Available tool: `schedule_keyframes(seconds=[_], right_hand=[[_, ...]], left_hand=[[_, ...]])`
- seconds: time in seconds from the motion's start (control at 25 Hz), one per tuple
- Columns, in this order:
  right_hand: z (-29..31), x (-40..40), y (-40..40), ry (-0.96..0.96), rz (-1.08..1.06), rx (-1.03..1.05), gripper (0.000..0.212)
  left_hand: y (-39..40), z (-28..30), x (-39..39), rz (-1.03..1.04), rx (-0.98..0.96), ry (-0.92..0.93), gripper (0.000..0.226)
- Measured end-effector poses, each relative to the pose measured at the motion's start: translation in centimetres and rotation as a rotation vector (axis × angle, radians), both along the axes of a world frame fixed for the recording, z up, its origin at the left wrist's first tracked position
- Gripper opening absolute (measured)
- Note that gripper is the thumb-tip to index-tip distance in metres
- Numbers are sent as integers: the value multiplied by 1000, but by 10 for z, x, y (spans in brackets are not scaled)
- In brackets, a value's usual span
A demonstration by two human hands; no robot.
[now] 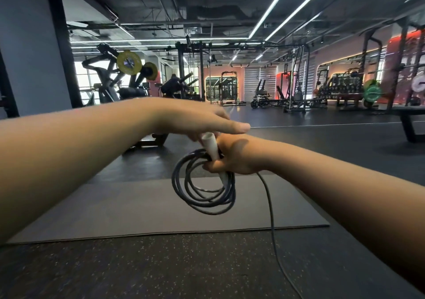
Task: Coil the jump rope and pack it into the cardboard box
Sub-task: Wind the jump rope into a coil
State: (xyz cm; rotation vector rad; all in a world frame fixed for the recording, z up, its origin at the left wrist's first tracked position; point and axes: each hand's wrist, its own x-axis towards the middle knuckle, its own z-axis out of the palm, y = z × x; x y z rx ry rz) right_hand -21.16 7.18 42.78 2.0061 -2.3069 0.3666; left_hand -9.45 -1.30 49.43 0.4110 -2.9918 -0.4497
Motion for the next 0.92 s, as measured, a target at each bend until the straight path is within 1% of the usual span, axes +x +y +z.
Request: schedule_keyframes(seconds=[0.04, 0.12, 0.16, 0.24, 0.28, 0.36, 0.4, 0.48, 0.56, 0.64, 0.76, 0.8, 0.84, 0.92], right_hand=[[2, 2, 0, 36, -12, 36, 27], [4, 2, 1, 59, 13, 64, 20], [3, 1, 1, 56, 35, 76, 23], [-3, -2, 3, 55, 69, 92, 31], [-6, -4, 3, 44, 84, 84, 29], [-7, -6, 6, -45, 120, 41, 21], [-6, -7, 9, -82, 133, 25, 24], [-1, -14, 15, -124, 127, 34, 39], [1, -22, 22, -158, 99, 75, 37], [0, -27, 25, -136, 84, 95, 32], [-1, -21, 19, -10, 126, 74, 24], [0, -18, 15, 52, 134, 70, 19], [1, -16, 13, 107, 137, 74, 16], [5, -14, 12, 149, 138, 77, 17]], left_hand=[[0, -7, -6, 32, 44, -86, 72], [0, -23, -6, 105, 135, -158, 88], [-2, -30, -4, 100, 169, -157, 95], [-5, -44, 1, 40, 205, -111, 97], [-7, -50, 4, 21, 197, -62, 94], [-12, -61, 9, 12, 188, 50, 84], [-15, -64, 12, 4, 186, 94, 79], [-21, -67, 18, -36, 186, 148, 68], [-24, -68, 24, -72, 241, 171, 57], [-25, -67, 24, -61, 345, 106, 45], [-24, -56, 9, 77, 503, -131, 20], [-22, -53, 4, 98, 502, -190, 15], [-19, -50, 0, 89, 455, -225, 16], [-15, -47, -2, 41, 318, -229, 36]])
